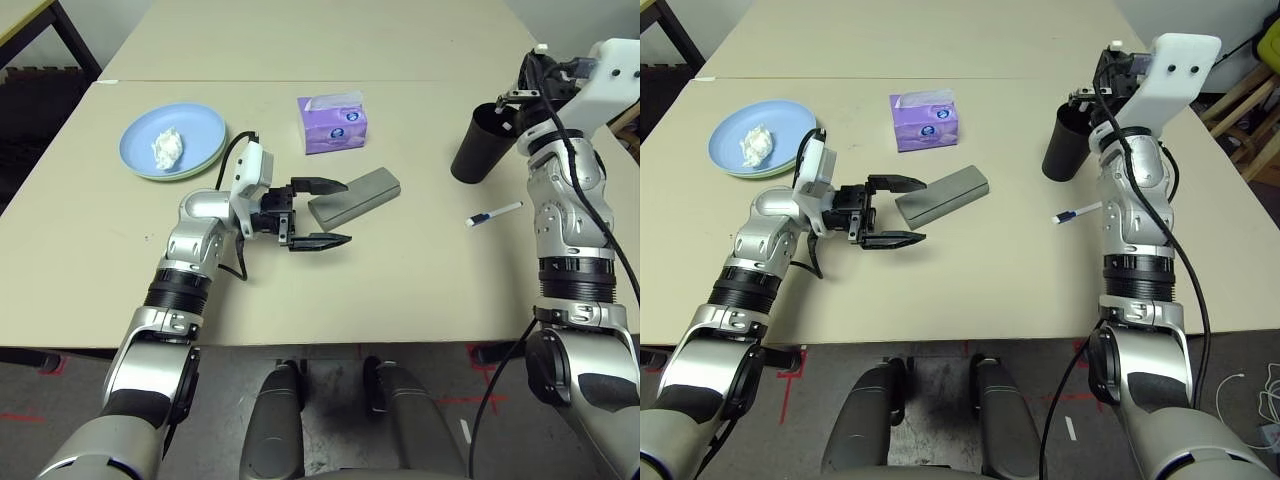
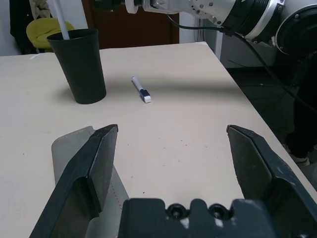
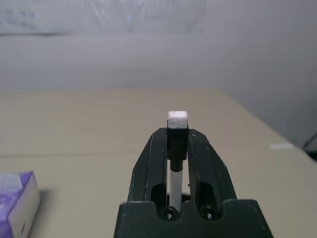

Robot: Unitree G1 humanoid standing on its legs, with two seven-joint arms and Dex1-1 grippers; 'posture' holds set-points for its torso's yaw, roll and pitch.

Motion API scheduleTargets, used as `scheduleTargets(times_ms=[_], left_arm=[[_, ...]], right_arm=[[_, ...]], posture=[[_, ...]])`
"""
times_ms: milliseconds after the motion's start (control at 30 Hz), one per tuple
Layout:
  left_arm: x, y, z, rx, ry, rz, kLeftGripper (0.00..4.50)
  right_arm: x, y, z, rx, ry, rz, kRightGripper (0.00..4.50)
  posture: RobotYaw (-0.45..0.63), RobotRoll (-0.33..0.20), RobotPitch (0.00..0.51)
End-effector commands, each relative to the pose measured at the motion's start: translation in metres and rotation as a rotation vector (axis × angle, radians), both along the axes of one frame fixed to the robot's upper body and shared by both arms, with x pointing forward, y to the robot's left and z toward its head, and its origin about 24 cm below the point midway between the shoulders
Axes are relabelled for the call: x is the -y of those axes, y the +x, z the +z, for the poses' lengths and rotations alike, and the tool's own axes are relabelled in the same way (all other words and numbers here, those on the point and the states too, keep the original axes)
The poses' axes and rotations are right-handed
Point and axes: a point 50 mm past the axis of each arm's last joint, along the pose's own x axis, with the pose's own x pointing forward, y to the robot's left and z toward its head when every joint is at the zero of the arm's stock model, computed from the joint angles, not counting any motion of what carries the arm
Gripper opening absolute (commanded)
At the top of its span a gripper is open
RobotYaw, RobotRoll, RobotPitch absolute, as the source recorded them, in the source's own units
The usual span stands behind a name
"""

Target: Organize and tidy the items on the table.

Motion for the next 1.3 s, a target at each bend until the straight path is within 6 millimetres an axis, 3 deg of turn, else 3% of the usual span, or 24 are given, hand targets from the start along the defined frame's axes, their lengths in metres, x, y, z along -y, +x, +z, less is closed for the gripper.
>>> scheduleTargets(times_ms=[33, 200, 233, 400, 533, 667, 800, 1000, 1167, 1300], left_arm=[[0.002, 0.0, 0.0, 0.009, 0.013, -0.008, 4.5], [0.001, 0.001, 0.001, 0.007, 0.016, -0.005, 4.5], [0.001, 0.001, 0.001, 0.007, 0.016, -0.004, 4.5], [0.001, 0.001, 0.001, 0.006, 0.017, -0.002, 4.5], [0.001, 0.002, 0.001, -0.006, -0.002, 0.009, 4.5], [0.002, 0.001, 0.001, -0.003, 0.003, 0.006, 4.5], [0.001, 0.001, 0.001, -0.002, 0.01, 0.004, 4.5], [0.001, 0.001, 0.001, -0.005, 0.015, 0.002, 4.5], [0.0, 0.001, 0.001, -0.005, 0.017, 0.003, 4.5], [0.0, 0.0, 0.001, -0.008, 0.019, 0.004, 4.5]], right_arm=[[0.003, -0.002, -0.009, -0.087, 0.035, -0.013, 0.41], [0.001, -0.002, -0.013, -0.13, 0.012, 0.004, 0.41], [0.001, -0.003, -0.012, -0.125, 0.009, 0.007, 1.14], [-0.001, -0.004, -0.005, -0.063, -0.026, 0.026, 2.96], [-0.016, -0.011, 0.012, 0.151, -0.097, 0.224, 4.48], [-0.029, -0.018, 0.012, 0.22, -0.187, 0.501, 4.48], [-0.034, -0.025, 0.0, 0.128, -0.314, 0.791, 4.48], [-0.022, -0.028, -0.022, -0.068, -0.825, 1.094, 4.48], [-0.006, -0.025, -0.031, -0.311, -1.056, 1.262, 4.48], [-0.005, -0.021, -0.037, -0.4, -1.239, 1.288, 4.48]], posture=[[0.09, 0.0, 0.197], [0.09, 0.0, 0.197], [0.09, 0.0, 0.197], [0.09, 0.0, 0.197], [0.09, 0.0, 0.198], [0.09, 0.0, 0.2], [0.09, 0.0, 0.201], [0.09, 0.0, 0.202], [0.1, 0.0, 0.206], [0.1, 0.0, 0.207]])
